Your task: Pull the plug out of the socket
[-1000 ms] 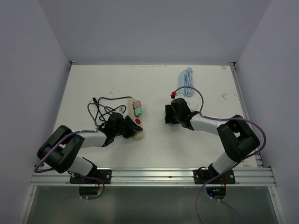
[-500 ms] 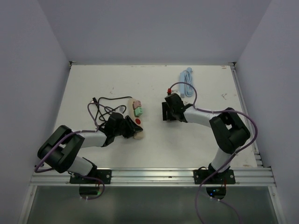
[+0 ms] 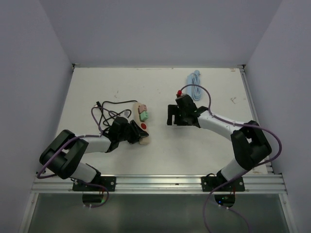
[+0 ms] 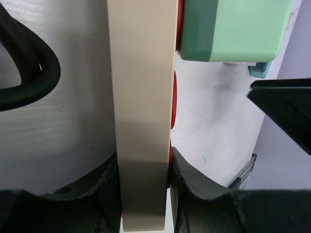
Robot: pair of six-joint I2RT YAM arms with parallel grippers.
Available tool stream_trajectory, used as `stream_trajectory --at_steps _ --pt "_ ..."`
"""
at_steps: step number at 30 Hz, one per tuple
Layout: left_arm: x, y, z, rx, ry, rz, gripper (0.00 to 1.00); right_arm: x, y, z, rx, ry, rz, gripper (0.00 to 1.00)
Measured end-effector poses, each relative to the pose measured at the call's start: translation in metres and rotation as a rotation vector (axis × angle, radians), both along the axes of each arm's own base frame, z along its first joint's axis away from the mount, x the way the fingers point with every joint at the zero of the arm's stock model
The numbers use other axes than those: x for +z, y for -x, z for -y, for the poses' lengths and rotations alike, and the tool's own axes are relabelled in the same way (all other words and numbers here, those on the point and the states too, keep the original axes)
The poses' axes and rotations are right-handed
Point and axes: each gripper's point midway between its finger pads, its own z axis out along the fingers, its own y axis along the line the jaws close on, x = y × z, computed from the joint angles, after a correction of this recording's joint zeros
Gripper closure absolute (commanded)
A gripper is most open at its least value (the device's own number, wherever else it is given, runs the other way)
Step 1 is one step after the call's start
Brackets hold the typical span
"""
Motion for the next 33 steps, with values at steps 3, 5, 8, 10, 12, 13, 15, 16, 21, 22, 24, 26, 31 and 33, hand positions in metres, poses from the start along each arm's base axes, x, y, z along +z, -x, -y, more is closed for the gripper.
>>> stream_trajectory --at_steps 3,5,8,10,12,13,15,16,21,22,24,26,31,33 --pt "0.000 0.000 0.001 -0.005 0.005 0.000 1.00 0.032 -0.002 -0.015 -0.003 -0.117 0.048 0.20" --pt "0.000 0.000 0.001 -0.007 0.005 0.001 1.00 0.049 -0.005 -0.028 0.003 -0.198 0.075 0.22" --pt "0.001 0.000 0.001 -0.009 0.006 0.002 1.00 0.067 -0.011 -0.051 0.021 -0.299 0.085 0.24" --pt "0.001 0.000 0.001 -0.011 0.006 0.002 1.00 0.074 -0.016 -0.072 0.038 -0.345 0.074 0.25" --pt "0.001 0.000 0.001 -0.011 0.007 0.002 1.00 0.077 -0.021 -0.092 0.054 -0.384 0.066 0.25" --pt "0.001 0.000 0.001 -0.011 0.007 0.002 1.00 0.076 -0.023 -0.102 0.061 -0.401 0.057 0.26" --pt "0.001 0.001 0.001 -0.011 0.007 0.002 1.00 0.073 -0.022 -0.119 0.076 -0.424 0.031 0.26" --pt "0.001 0.001 0.001 -0.011 0.008 0.002 1.00 0.071 -0.022 -0.126 0.080 -0.431 0.021 0.26" --pt "0.001 0.001 0.001 -0.013 0.009 0.002 1.00 0.055 -0.023 -0.153 0.089 -0.447 -0.035 0.28" --pt "0.001 0.001 0.001 -0.013 0.009 0.002 1.00 0.051 -0.023 -0.154 0.086 -0.444 -0.044 0.29" --pt "0.001 0.001 0.001 -0.013 0.009 0.003 1.00 0.041 -0.023 -0.155 0.077 -0.436 -0.065 0.32" --pt "0.001 0.001 0.001 -0.014 0.009 0.003 1.00 0.031 -0.023 -0.155 0.067 -0.427 -0.085 0.35" --pt "0.001 0.002 0.000 -0.014 0.010 0.005 1.00 0.018 -0.023 -0.159 0.071 -0.426 -0.120 0.50" --pt "0.001 0.002 0.000 -0.014 0.011 0.005 1.00 0.020 -0.023 -0.163 0.081 -0.443 -0.121 0.64"
